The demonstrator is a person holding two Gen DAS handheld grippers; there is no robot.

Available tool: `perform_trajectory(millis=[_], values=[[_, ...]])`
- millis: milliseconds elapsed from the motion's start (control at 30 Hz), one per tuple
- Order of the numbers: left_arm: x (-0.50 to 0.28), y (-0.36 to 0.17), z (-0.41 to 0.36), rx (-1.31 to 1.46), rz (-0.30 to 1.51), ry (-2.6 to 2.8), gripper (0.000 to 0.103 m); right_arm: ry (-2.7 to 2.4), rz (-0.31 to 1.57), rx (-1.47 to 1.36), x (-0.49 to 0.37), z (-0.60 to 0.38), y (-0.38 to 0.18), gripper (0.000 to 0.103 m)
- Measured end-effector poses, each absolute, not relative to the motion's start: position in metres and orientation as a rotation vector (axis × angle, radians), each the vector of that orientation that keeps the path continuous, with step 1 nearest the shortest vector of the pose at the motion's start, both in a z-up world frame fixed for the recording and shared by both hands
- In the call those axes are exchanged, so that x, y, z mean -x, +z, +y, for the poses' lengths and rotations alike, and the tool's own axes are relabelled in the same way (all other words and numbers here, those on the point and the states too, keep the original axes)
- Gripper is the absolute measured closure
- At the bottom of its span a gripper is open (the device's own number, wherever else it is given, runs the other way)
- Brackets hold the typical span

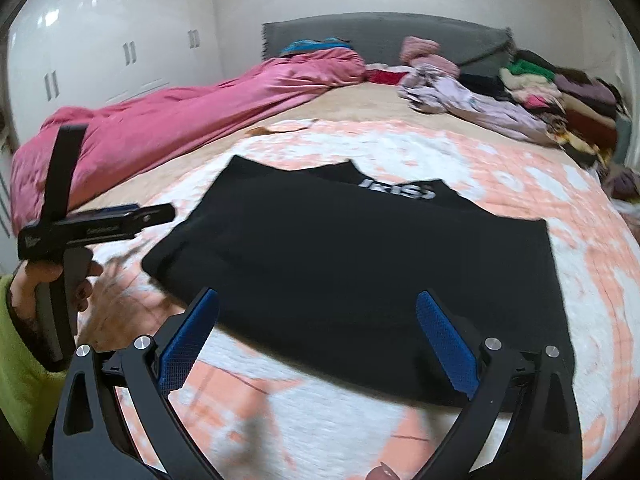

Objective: Fold small clothes
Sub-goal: 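Move both tools to the side edge of the folded black shirt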

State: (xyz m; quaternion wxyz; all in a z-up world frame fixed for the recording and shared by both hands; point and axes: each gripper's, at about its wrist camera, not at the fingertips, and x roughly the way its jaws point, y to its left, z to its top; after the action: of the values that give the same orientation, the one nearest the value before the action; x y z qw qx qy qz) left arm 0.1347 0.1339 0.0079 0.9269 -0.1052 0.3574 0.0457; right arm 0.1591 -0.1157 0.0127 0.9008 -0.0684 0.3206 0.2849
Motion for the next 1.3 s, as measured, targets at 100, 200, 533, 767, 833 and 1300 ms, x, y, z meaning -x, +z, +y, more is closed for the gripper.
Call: perform_trajectory(millis=[100, 200, 533, 767, 833, 1300], values=[[-0.134, 0.009, 0.138, 0.224, 0.727, 0.100, 0.010, 0.621, 0.661, 0.188, -0.157, -0.094, 0.011, 0.005], [-0.135, 0.009, 0.143, 0.240, 0.727, 0.106, 0.010, 0.647, 0.646, 0.247, -0.154, -0.074, 0.007, 0.005], [-0.136, 0.005, 0.165, 0.290, 0.734, 0.141, 0.010, 0.709, 0.631, 0.377, -0.146, -0.023, -0.004, 0.005], [-0.139, 0.003, 0.180, 0.321, 0.742, 0.175, 0.010, 0.730, 0.628, 0.458, -0.145, -0.002, -0.014, 0.004], [-0.140, 0.003, 0.182, 0.315, 0.743, 0.184, 0.010, 0.728, 0.633, 0.480, -0.146, 0.004, -0.019, 0.005], [-0.151, -0.006, 0.184, 0.302, 0.783, 0.192, 0.010, 0.712, 0.617, 0.607, -0.149, 0.026, -0.046, 0.005]])
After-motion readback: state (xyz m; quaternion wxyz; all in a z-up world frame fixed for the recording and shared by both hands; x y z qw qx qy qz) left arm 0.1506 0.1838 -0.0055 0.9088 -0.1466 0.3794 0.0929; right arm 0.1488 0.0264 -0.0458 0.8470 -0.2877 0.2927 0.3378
